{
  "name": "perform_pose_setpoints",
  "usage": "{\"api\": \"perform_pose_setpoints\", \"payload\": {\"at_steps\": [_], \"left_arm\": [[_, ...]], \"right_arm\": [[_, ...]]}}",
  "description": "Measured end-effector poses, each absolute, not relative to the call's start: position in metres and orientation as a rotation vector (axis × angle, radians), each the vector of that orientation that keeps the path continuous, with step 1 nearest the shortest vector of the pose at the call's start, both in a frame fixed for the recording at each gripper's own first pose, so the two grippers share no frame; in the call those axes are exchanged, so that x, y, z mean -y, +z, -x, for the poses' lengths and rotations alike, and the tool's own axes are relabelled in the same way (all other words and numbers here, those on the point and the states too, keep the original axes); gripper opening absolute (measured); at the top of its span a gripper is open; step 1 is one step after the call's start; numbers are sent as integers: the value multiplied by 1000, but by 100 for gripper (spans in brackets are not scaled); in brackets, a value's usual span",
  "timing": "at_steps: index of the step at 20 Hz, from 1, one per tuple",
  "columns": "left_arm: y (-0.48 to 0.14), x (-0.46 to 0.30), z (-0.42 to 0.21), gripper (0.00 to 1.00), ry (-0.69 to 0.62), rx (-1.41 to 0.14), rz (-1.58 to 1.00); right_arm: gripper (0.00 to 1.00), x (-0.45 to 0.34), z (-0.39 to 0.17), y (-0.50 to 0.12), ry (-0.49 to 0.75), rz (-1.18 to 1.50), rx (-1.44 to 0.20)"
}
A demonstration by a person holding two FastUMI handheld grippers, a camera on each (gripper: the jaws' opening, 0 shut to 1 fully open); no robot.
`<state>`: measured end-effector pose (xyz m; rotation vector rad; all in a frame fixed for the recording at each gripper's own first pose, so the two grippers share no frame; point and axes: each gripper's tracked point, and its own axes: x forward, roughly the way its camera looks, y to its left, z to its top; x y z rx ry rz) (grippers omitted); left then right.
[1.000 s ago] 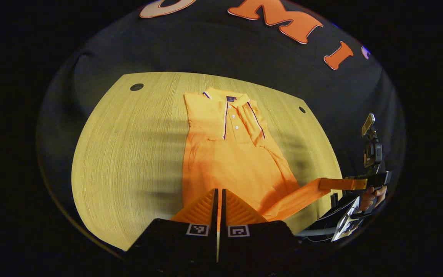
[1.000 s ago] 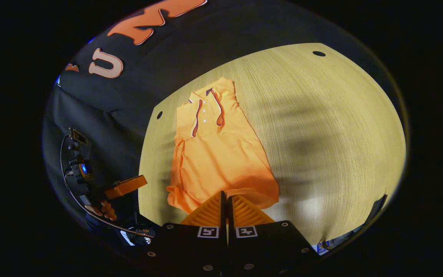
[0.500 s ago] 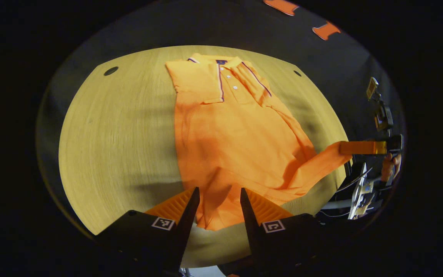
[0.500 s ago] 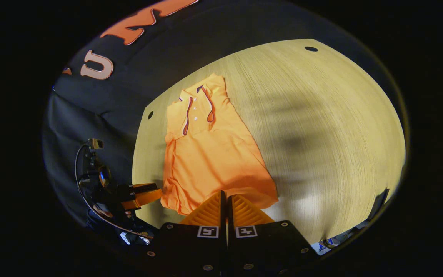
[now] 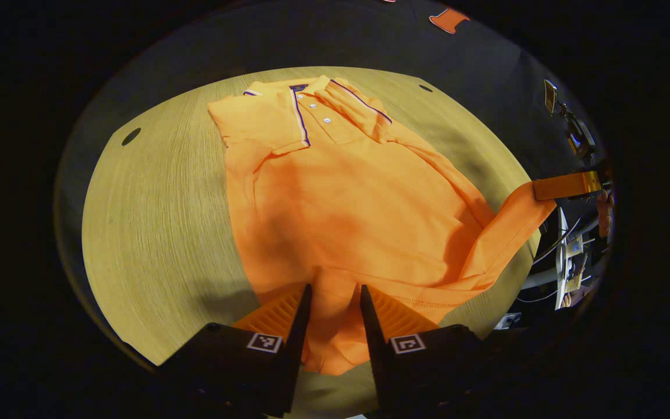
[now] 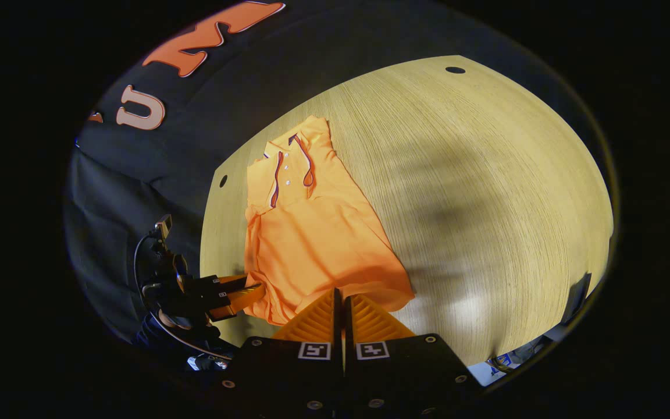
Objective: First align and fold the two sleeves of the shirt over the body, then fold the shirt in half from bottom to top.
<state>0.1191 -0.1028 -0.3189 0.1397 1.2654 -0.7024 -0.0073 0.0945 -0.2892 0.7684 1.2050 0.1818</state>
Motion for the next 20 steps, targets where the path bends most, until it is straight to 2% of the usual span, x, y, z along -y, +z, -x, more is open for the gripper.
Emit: {"api": "perform_pose_setpoints", "payload": {"at_steps": [1,2,10,15,20], "left_arm": [[-321,103,-122,21,-678,-1271,-124],[-317,104,-117,11,-688,-1280,-116],[-232,87,-154,7,-625,-1063,134],[-193,78,-205,5,-590,-936,121],[-176,82,-252,5,-614,-867,57]], "right_arm": [[2,-94,7,-290,178,-772,-1204],[2,-93,7,-289,176,-776,-1202],[1,-90,-7,-277,190,-804,-1151],[2,-89,-41,-261,207,-799,-1105],[2,-84,-91,-243,219,-739,-1053]]}}
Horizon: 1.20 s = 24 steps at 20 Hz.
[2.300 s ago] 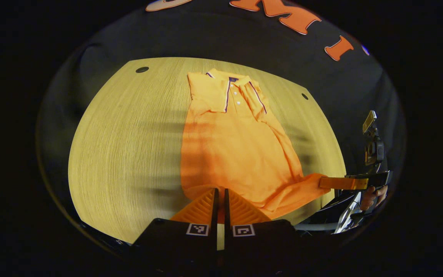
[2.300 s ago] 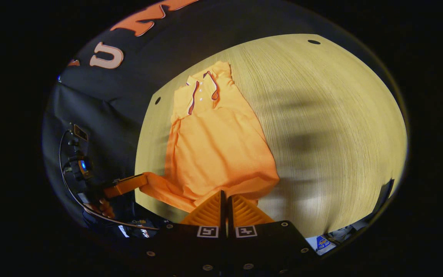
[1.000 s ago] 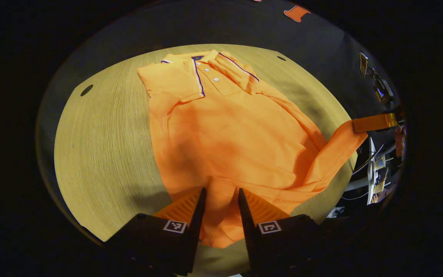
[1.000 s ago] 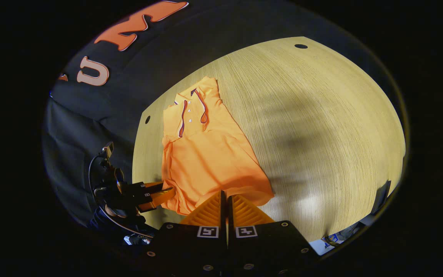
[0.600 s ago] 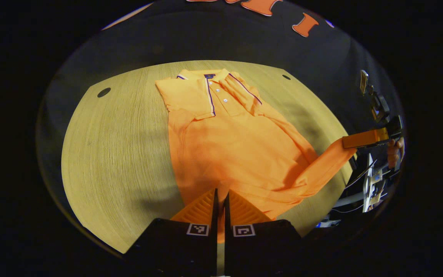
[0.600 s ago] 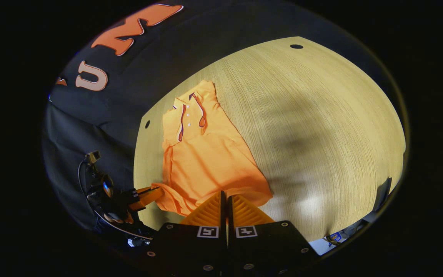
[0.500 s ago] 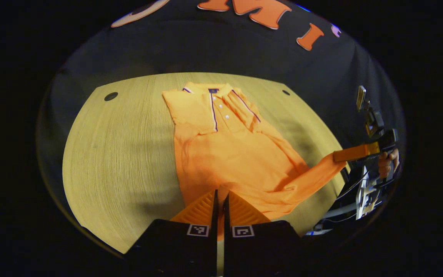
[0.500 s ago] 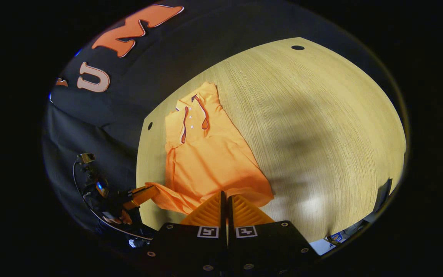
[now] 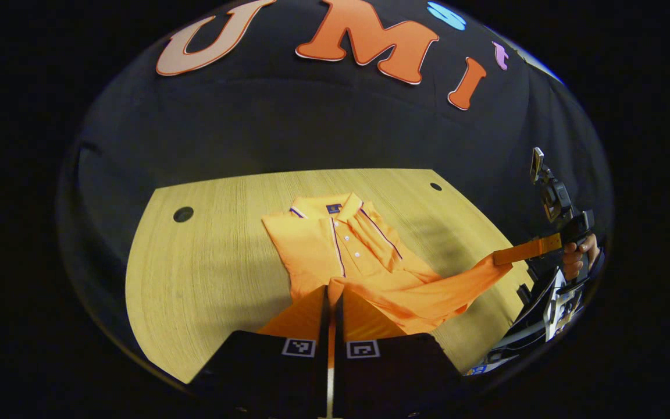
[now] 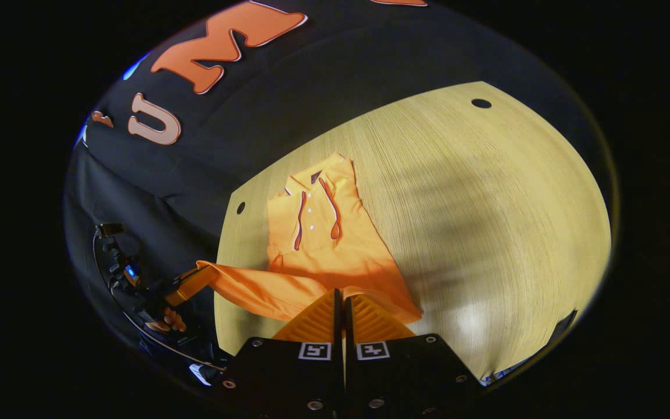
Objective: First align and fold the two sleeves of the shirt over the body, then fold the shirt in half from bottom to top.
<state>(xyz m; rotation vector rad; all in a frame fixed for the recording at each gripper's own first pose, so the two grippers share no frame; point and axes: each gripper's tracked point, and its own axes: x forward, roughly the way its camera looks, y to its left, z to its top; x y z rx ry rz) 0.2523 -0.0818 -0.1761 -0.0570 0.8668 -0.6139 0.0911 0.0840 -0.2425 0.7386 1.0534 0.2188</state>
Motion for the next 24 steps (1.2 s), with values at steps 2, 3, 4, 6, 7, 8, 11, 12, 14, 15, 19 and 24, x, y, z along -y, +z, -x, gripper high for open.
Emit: {"api": "perform_pose_setpoints", "payload": {"at_steps": [2,3,4,6,7,8,11,12,14,15,19,24], "left_arm": [[-172,82,-274,5,-610,-836,53],[-168,83,-286,5,-614,-822,63],[-164,82,-296,5,-606,-810,66],[-160,82,-321,5,-597,-783,64],[-159,87,-333,5,-604,-779,59],[-159,87,-345,5,-596,-763,46],[-158,86,-378,6,-587,-735,15],[-160,85,-389,5,-580,-731,22],[-172,84,-403,5,-572,-750,41],[-184,82,-405,4,-570,-771,33],[-216,83,-410,4,-552,-846,36],[-198,69,-404,32,-483,-824,62]], "right_arm": [[2,-83,-113,-237,219,-715,-1036],[2,-81,-120,-235,216,-705,-1030],[2,-79,-126,-234,216,-700,-1028],[2,-83,-149,-232,214,-692,-1023],[2,-84,-160,-231,213,-682,-1019],[1,-86,-172,-229,217,-671,-1016],[2,-88,-210,-225,213,-655,-1000],[1,-89,-221,-225,213,-659,-997],[2,-96,-246,-231,207,-674,-1006],[2,-96,-256,-237,202,-671,-1011],[2,-93,-295,-266,129,-646,-1036],[30,-81,-297,-281,59,-638,-1061]]}}
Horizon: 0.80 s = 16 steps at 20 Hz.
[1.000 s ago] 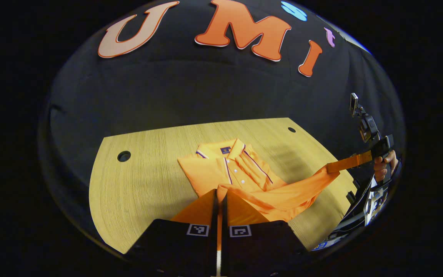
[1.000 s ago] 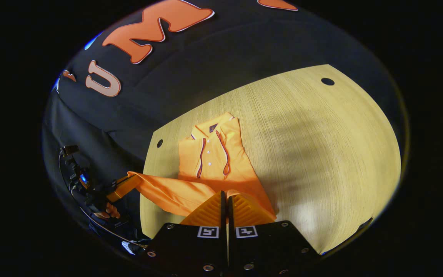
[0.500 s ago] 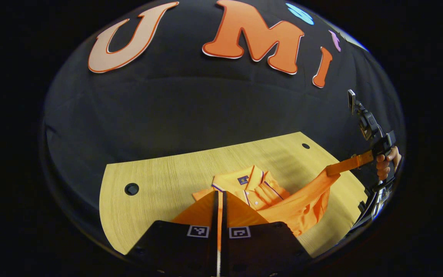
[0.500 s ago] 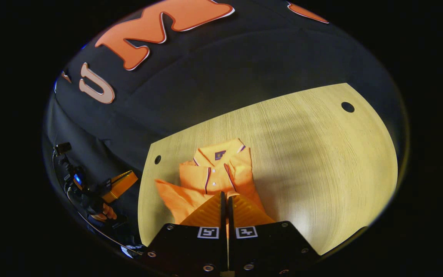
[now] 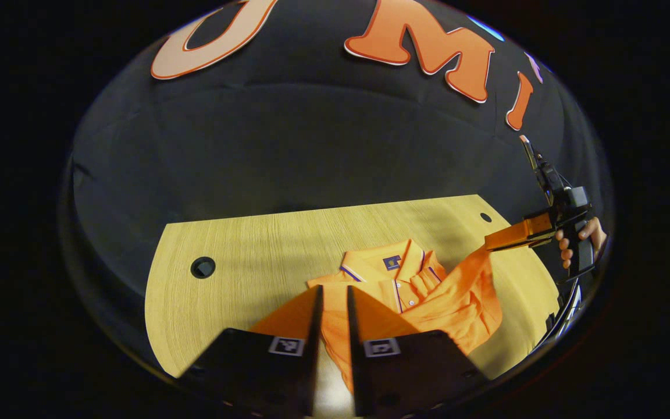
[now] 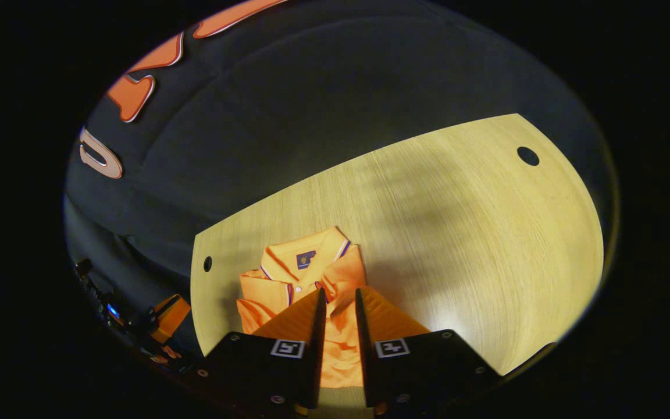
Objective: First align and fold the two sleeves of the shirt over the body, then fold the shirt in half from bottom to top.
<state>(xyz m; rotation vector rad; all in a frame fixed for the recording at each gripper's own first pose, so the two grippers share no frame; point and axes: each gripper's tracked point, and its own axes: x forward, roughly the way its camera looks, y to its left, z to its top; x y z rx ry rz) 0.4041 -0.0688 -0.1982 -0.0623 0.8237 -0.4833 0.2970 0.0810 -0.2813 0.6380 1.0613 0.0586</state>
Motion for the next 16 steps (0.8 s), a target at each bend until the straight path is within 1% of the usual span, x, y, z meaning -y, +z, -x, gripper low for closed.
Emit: {"api": "perform_pose_setpoints", "payload": {"at_steps": [1,2,3,4,5,6,7,12,16], "left_arm": [[-196,68,-403,52,-472,-813,53],[-192,66,-402,72,-450,-801,36],[-181,63,-398,92,-435,-781,20],[-172,63,-395,92,-416,-763,5],[-161,64,-390,99,-403,-742,-1],[-149,64,-384,95,-388,-720,0],[-138,66,-377,96,-380,-698,3],[-61,68,-342,98,-326,-581,20],[-13,76,-309,98,-305,-485,6]], "right_arm": [[46,-76,-294,-273,57,-622,-1036],[58,-70,-293,-265,50,-611,-1006],[77,-65,-289,-254,51,-601,-970],[83,-58,-285,-243,41,-585,-935],[89,-52,-280,-233,32,-568,-896],[92,-45,-275,-221,21,-548,-859],[96,-39,-267,-208,15,-527,-818],[98,-12,-232,-148,-14,-420,-638],[98,-2,-203,-104,-22,-375,-506]]}}
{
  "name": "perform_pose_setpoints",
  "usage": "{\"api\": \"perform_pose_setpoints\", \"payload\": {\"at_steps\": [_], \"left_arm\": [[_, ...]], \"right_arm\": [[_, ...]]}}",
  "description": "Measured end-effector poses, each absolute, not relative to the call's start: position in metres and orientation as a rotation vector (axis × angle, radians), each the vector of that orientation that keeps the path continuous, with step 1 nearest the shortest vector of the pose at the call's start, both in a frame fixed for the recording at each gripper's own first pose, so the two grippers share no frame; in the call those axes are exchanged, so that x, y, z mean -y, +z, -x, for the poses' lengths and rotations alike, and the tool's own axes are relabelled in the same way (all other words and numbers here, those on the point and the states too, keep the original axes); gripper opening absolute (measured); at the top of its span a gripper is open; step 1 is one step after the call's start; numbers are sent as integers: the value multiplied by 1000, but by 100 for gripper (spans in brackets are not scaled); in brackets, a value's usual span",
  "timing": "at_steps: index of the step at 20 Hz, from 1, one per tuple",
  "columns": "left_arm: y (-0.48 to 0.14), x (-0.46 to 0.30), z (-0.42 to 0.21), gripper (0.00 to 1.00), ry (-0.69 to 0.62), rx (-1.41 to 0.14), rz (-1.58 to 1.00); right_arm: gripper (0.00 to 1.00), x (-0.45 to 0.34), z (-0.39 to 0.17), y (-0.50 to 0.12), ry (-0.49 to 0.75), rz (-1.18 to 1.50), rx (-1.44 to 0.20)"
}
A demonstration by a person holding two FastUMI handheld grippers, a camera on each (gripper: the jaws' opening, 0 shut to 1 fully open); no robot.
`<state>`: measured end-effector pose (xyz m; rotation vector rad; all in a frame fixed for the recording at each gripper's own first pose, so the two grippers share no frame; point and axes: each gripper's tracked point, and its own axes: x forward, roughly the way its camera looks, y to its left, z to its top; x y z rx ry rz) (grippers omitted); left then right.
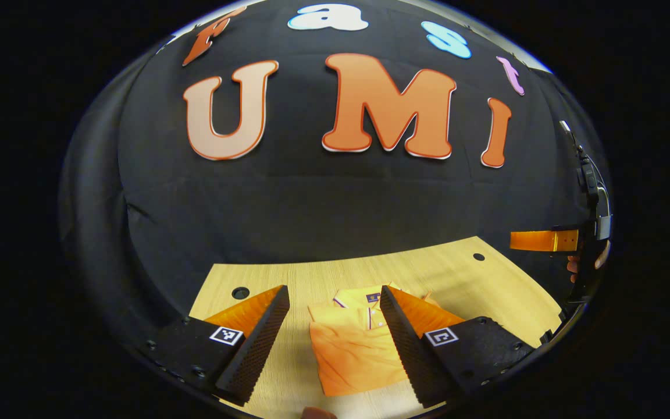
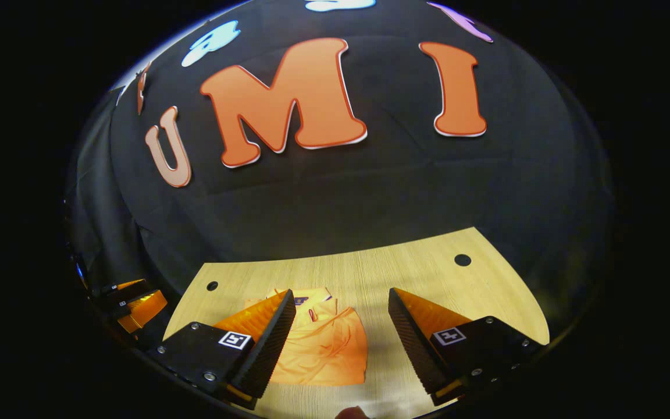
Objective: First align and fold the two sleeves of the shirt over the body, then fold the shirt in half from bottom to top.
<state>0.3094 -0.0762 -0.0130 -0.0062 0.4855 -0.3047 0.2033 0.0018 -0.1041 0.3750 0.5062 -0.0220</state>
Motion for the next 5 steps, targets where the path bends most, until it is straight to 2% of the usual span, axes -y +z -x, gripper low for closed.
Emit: {"api": "perform_pose_setpoints", "payload": {"at_steps": [5], "left_arm": [[42,78,-270,97,-245,-340,10]], "right_arm": [[98,6,-156,-62,-20,-310,-342]]}}
